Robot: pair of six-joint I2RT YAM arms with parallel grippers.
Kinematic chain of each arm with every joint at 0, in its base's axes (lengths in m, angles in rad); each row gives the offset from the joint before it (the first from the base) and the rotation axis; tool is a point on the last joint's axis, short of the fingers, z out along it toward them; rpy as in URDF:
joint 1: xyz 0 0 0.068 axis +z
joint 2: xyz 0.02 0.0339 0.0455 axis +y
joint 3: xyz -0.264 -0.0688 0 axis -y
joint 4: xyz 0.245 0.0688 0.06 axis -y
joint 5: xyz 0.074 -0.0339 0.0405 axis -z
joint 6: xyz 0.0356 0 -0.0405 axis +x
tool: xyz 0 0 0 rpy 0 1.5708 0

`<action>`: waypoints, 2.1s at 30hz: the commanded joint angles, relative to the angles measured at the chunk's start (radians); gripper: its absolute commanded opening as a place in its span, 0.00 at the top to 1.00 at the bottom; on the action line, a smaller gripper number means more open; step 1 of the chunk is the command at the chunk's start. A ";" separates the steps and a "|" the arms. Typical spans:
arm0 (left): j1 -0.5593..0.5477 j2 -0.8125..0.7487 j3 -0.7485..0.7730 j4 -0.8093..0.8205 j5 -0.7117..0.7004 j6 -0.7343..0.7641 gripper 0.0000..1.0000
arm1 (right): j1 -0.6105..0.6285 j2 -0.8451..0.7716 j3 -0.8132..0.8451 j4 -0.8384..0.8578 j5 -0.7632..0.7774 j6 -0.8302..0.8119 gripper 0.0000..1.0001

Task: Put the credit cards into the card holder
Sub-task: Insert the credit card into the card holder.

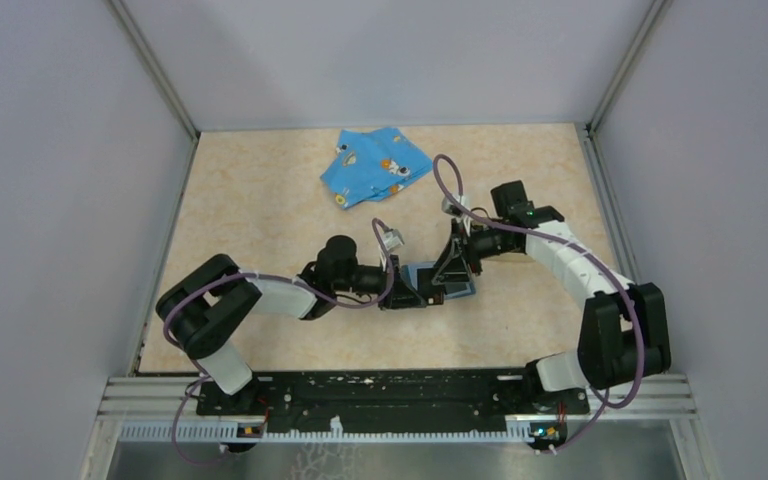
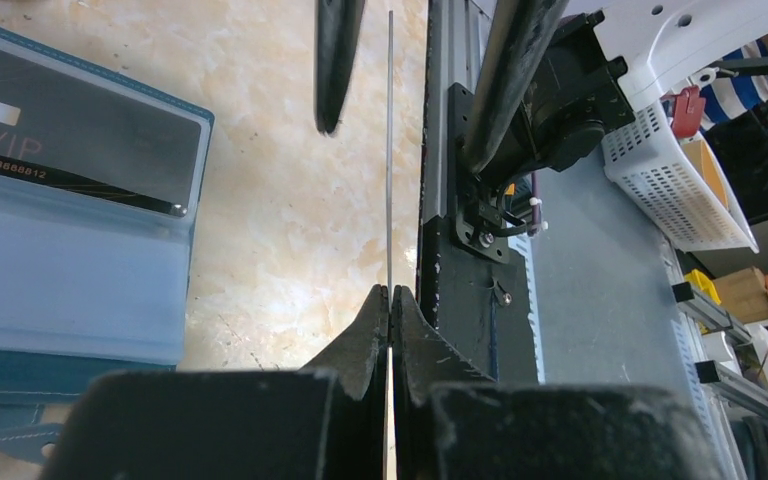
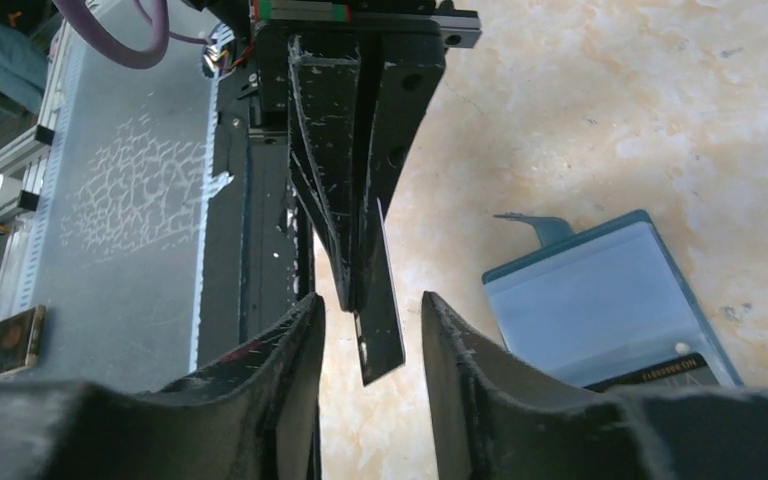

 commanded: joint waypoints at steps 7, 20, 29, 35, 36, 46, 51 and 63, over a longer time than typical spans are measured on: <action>0.032 -0.033 0.072 -0.167 0.022 0.067 0.88 | 0.051 0.028 0.083 -0.025 0.002 -0.013 1.00; 0.074 -0.587 -0.345 -0.105 -0.419 -0.058 0.21 | -0.077 0.020 0.029 0.074 -0.003 0.163 1.00; 0.074 -0.801 -0.570 0.048 -0.623 -0.206 0.01 | -0.088 0.043 -0.028 0.048 0.128 0.128 1.00; 0.074 -0.749 -0.581 0.093 -0.587 -0.271 0.01 | -0.128 0.062 -0.042 0.057 0.134 0.144 1.00; 0.074 -0.732 -0.574 0.098 -0.579 -0.277 0.01 | -0.131 0.066 -0.046 0.064 0.133 0.153 1.00; 0.074 -0.539 -0.530 0.239 -0.489 -0.318 0.01 | -0.132 0.147 -0.087 0.170 0.105 0.280 1.00; 0.061 -0.483 -0.502 0.229 -0.496 -0.316 0.01 | -0.131 0.154 -0.106 0.228 0.167 0.353 1.00; -0.023 -0.258 -0.284 0.097 -0.536 -0.285 0.35 | -0.205 0.148 -0.124 0.317 0.262 0.474 1.00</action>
